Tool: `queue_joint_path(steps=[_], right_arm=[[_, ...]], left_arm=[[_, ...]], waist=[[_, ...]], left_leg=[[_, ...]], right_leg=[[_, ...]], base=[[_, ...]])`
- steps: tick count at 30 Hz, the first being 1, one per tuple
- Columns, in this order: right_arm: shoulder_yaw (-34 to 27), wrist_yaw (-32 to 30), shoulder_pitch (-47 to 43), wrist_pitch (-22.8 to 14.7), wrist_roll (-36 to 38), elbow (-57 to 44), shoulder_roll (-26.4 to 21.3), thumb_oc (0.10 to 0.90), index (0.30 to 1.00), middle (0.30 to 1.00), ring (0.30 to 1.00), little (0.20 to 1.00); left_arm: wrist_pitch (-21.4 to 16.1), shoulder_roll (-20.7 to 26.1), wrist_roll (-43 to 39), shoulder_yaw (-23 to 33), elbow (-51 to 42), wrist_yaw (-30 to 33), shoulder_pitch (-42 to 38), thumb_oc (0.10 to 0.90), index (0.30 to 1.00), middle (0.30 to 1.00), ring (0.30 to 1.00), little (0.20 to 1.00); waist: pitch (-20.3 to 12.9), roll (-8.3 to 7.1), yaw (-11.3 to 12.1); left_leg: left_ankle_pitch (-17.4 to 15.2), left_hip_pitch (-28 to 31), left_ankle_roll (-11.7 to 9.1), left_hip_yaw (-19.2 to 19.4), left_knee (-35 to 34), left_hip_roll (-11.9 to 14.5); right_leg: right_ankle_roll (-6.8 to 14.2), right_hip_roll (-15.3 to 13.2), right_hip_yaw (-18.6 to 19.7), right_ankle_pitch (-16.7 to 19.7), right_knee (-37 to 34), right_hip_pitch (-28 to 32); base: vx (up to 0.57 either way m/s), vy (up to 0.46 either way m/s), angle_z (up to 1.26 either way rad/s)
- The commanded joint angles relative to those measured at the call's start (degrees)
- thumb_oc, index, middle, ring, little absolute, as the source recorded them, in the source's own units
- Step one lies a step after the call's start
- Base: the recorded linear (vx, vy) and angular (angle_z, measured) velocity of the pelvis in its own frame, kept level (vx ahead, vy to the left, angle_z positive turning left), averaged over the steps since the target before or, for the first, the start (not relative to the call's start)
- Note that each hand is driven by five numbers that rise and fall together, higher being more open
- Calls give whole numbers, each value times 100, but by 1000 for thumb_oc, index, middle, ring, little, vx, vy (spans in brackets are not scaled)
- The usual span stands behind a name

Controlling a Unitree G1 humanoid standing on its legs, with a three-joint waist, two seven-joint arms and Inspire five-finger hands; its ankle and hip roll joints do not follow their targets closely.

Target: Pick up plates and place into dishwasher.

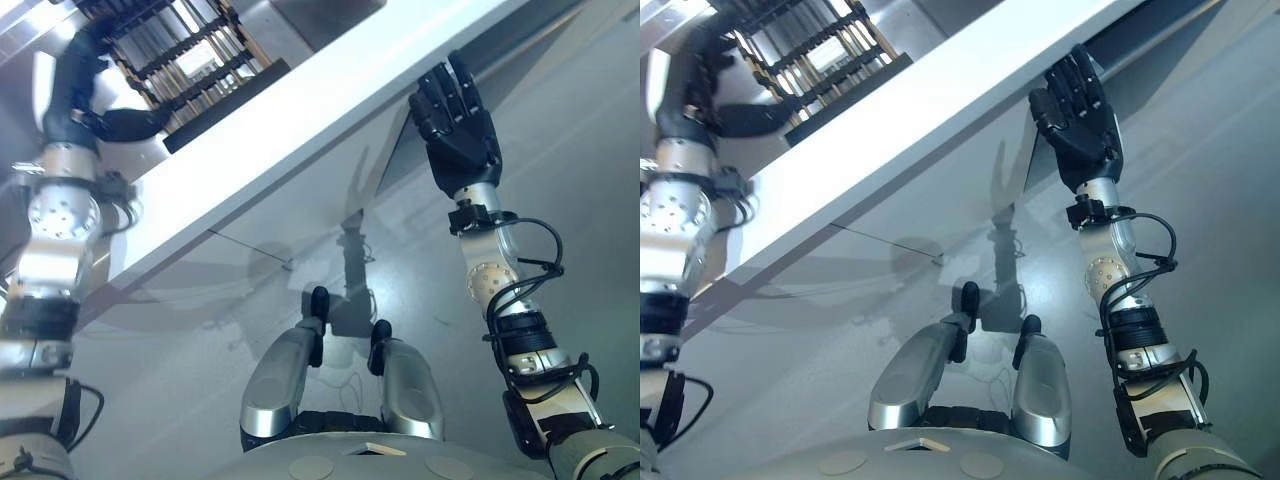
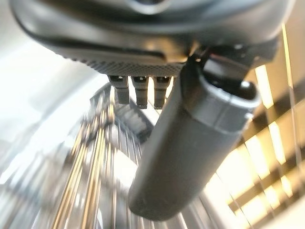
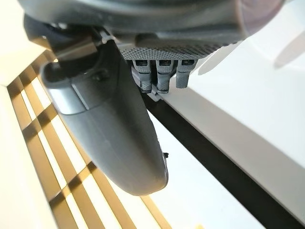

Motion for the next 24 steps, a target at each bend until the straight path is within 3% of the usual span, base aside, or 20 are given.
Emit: queue_joint_path(steps=[1,7,15,23,24], right_arm=[[65,1,-319,-249,-419,-520,122,800,900,900,900,900],[-216,-738,188,-543,-984,-148,-159,800,900,900,900,900],[-704,-1227,1121,-880,-1451,51,-285,800,900,900,900,900],[-1504,-2272,2350,-1030,-3010,818,-207,800,900,900,900,900],[-1629,-2629,2549,-946,-3335,1090,-230,800,900,900,900,900]], left_arm=[[-548,43,298,401,-718,10,107,800,900,900,900,900],[-524,97,327,553,-976,-121,441,800,900,900,900,900],[-584,90,329,891,-1217,-236,991,800,900,900,900,900],[-751,98,464,1559,-1366,-344,1629,800,900,900,900,900],[-736,174,453,1653,-1395,-301,1683,800,900,900,900,900]], waist=[[-566,-134,124],[-728,-55,34],[-948,-39,-105],[-1306,-96,-396],[-1340,-102,-450]], left_leg=[[-870,325,-12,257,541,-25],[-830,629,-9,280,315,-57],[-784,911,-13,373,62,-60],[-706,1235,-17,572,-320,12],[-693,1280,-17,613,-385,25]], right_leg=[[353,-64,164,1076,-557,-300],[380,-65,128,1114,-734,-58],[428,-19,121,1177,-960,174],[505,110,168,1261,-1185,322],[514,139,173,1249,-1182,332]], base=[[90,13,14],[62,21,3],[37,11,-1],[52,-6,-4],[13,-10,-12]])
